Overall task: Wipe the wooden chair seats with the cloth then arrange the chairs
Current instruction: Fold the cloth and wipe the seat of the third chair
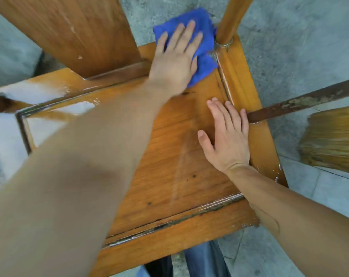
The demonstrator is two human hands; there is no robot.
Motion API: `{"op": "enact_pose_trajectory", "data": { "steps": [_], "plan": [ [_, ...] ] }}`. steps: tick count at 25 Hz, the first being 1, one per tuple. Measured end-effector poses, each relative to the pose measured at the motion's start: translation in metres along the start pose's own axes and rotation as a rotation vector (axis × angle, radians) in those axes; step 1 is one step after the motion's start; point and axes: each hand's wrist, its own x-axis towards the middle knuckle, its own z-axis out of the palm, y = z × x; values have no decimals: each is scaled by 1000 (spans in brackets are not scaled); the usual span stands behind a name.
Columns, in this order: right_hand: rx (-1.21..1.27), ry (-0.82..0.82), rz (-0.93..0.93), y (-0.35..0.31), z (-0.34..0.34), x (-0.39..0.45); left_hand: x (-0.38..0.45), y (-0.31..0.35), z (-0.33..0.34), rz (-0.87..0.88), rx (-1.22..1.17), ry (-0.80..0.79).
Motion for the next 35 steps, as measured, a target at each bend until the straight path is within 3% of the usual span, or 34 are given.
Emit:
{"op": "enact_pose_trajectory", "data": {
  "steps": [3, 8, 10, 12, 17, 21, 24, 27, 30, 33, 35],
  "plan": [
    [15, -16, 4, -2, -3, 0, -129, -13, 16, 52, 38, 23],
    [-15, -61, 2, -3, -5, -1, -369, -39, 21, -612, 72, -53],
    [-7, -53, 6, -6, -4, 0, -428, -22, 26, -693, 77, -137],
    [40, -41, -2, -5, -4, 0, -453, 8, 36, -661, 100, -179],
    [223, 51, 18, -4, -4, -2, -385, 87, 50, -225, 57, -188],
    [468, 196, 64, -4, -12, 5, -218, 99, 35, -326, -16, -45],
    [537, 305, 250, -11, -22, 5, -85, 96, 25, -154, 49, -98],
    [423, 350, 321, -21, -23, -3, -2, 106, 18, 2, 85, -169],
    [358, 303, 336, -18, -23, -11, 5, 99, 13, 100, 82, -190],
    [283, 272, 234, -15, -26, -7, -51, 49, 17, 231, 54, -63],
    [193, 133, 151, -14, -25, 7, -112, -4, 23, 137, 77, 14]
  ]
}}
